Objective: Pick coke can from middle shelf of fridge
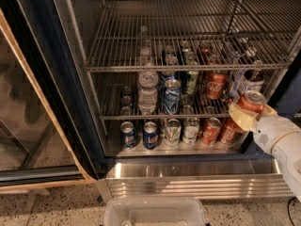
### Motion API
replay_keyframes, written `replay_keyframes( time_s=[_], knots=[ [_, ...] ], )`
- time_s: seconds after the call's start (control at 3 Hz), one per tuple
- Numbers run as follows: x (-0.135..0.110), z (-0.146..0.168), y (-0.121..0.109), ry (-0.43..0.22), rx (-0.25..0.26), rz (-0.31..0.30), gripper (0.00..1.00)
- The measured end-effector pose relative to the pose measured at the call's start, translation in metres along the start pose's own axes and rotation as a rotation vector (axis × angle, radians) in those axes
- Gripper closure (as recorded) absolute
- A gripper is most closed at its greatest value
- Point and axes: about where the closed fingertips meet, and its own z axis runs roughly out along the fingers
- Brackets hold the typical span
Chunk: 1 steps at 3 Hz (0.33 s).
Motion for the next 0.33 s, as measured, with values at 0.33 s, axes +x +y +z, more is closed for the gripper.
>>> replay_keyframes(
  time_s=[0.33],
  knots=[
    [-0.0006,-0.0004,-0.0001,0.001,0.001,-0.001,1.00]
  ],
)
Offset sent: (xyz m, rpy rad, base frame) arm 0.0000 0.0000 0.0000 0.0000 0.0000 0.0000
